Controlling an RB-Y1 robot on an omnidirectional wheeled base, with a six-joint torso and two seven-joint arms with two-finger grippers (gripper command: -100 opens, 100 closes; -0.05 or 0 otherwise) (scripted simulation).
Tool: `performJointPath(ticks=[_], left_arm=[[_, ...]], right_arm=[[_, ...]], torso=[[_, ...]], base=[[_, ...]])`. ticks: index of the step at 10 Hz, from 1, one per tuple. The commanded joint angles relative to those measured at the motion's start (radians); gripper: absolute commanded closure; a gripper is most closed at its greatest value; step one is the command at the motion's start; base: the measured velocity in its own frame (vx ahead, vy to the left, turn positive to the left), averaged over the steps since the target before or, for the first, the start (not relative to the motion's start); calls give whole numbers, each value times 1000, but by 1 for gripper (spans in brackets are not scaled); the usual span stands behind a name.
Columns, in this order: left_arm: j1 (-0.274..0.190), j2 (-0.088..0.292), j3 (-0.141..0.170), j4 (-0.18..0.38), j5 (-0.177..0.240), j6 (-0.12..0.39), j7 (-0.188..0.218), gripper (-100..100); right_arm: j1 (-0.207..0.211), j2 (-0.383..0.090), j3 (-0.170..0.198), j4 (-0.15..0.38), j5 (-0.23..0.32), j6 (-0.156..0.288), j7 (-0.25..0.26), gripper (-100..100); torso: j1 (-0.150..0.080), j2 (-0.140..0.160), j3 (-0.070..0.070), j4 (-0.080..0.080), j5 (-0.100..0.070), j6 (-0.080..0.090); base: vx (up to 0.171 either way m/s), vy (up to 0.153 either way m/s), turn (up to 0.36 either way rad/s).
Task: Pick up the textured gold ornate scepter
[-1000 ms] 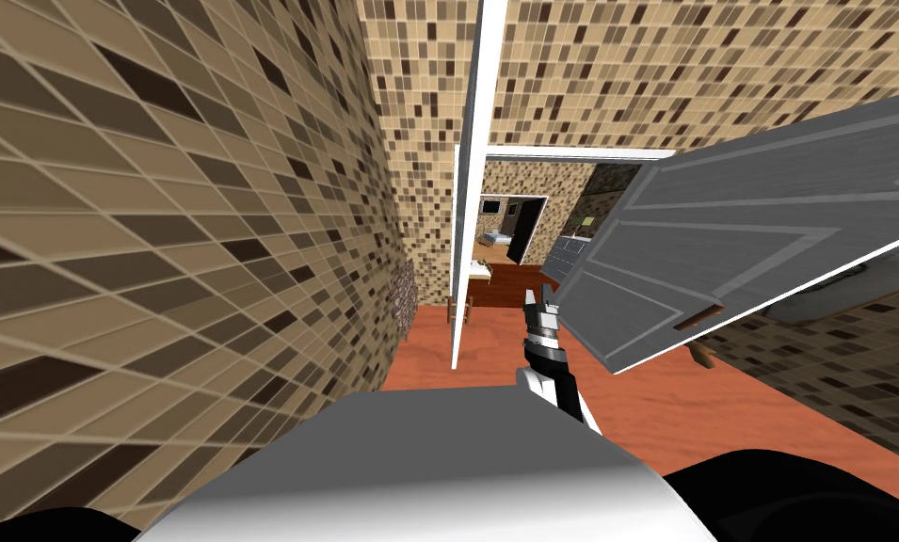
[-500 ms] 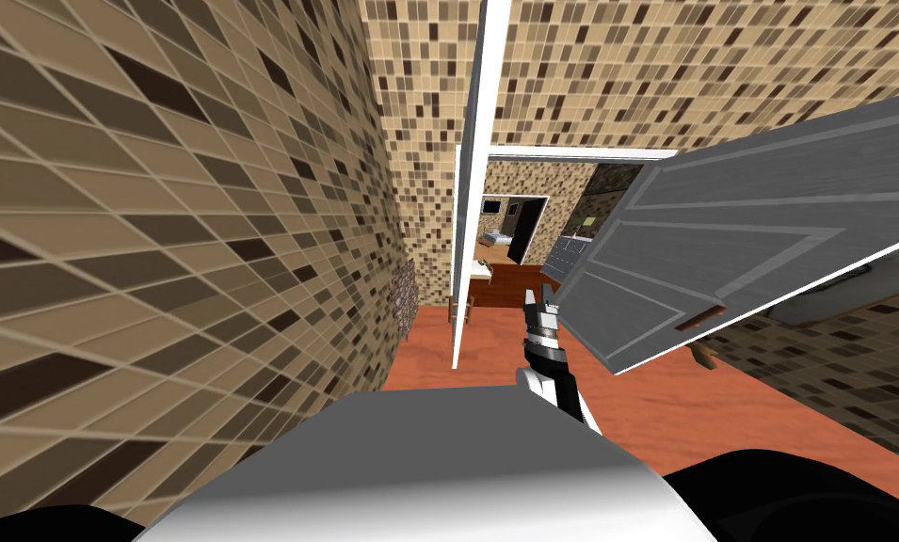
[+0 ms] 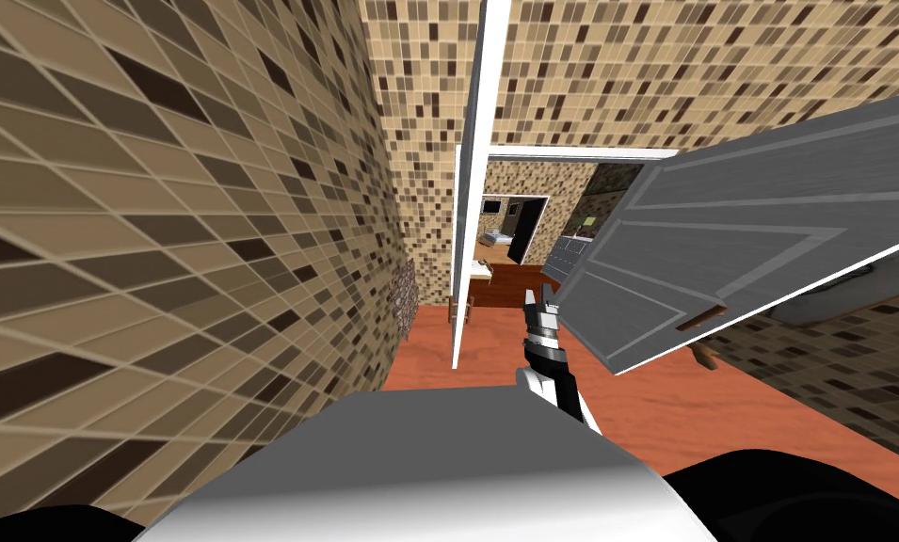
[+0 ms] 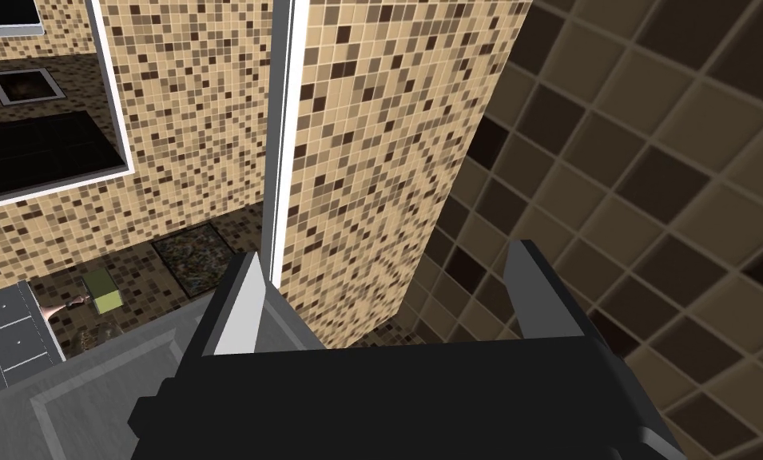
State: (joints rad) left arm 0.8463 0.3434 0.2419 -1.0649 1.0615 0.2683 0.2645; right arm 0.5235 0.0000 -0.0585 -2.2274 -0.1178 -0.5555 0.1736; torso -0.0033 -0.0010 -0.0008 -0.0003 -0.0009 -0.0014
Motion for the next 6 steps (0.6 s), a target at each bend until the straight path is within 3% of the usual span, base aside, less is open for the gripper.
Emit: performJointPath(ticks=[1,2,4,5,6], left_arm=[[0,0,0,0,0,0,0,0],[32,14,6,-33,12,14,5,100],[67,31,9,-66,36,27,6,100],[57,23,16,-63,11,29,17,100],[59,24,17,-66,11,31,19,0]], right_arm=[[0,0,0,0,0,0,0,0],[0,0,0,0,0,0,0,0],[0,0,0,0,0,0,0,0],[0,0,0,0,0,0,0,0],[0,0,0,0,0,0,0,0]], torso=[[0,0,0,0,0,0],[0,0,0,0,0,0],[0,0,0,0,-1,0],[-2,0,0,0,-1,0],[-1,0,0,0,0,0]], base=[[0,0,0],[0,0,0],[2,-10,-12],[1,-11,0],[0,0,0]])
